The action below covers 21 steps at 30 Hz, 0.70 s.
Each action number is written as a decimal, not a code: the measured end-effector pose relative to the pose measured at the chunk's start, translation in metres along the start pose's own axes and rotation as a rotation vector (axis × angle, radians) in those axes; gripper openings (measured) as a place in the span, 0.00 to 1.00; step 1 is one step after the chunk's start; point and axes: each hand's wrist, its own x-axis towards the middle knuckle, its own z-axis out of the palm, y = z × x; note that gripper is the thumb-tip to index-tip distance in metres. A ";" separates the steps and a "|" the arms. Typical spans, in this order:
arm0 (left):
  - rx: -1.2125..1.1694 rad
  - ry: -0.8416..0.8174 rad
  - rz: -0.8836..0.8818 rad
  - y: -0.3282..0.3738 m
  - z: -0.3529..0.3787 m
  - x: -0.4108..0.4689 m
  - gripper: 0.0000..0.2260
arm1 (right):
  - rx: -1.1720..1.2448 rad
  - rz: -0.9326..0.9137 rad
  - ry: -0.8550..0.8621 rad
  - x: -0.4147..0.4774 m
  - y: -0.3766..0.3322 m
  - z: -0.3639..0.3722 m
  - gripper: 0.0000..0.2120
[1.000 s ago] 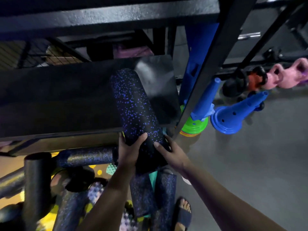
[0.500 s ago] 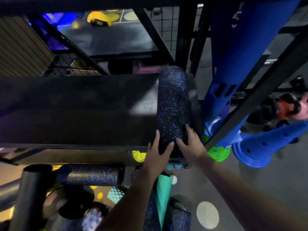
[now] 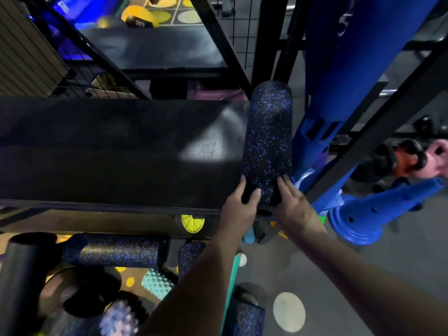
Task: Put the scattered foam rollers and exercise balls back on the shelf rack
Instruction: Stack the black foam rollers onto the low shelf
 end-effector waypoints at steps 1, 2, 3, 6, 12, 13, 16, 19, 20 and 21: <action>0.002 -0.013 -0.001 0.000 -0.003 0.001 0.29 | -0.021 -0.010 -0.035 -0.002 -0.001 -0.002 0.30; 0.004 -0.029 -0.010 0.000 -0.006 0.001 0.29 | -0.031 -0.011 -0.068 -0.003 -0.002 -0.003 0.32; 0.020 -0.050 -0.022 -0.001 -0.008 0.003 0.29 | -0.032 -0.003 -0.087 -0.003 -0.002 -0.002 0.34; 0.103 -0.074 -0.058 0.005 -0.015 0.003 0.30 | -0.066 0.022 -0.096 -0.002 -0.008 0.004 0.36; -0.114 0.145 -0.049 -0.041 -0.035 -0.034 0.22 | -0.032 0.070 0.027 -0.013 -0.013 0.005 0.37; -0.126 0.177 -0.073 -0.067 -0.040 -0.048 0.20 | -0.015 0.048 0.122 -0.021 -0.012 0.010 0.37; -0.347 0.205 -0.256 -0.151 -0.057 -0.104 0.16 | -0.007 -0.036 0.422 -0.062 -0.010 0.046 0.30; -0.475 0.226 -0.478 -0.240 -0.077 -0.161 0.16 | -0.037 -0.015 0.443 -0.116 -0.017 0.103 0.21; -0.458 0.199 -0.539 -0.263 -0.084 -0.180 0.18 | -0.052 -0.008 0.354 -0.134 -0.018 0.127 0.19; -0.407 0.182 -0.614 -0.285 -0.089 -0.196 0.20 | -0.074 0.004 0.226 -0.152 -0.019 0.153 0.19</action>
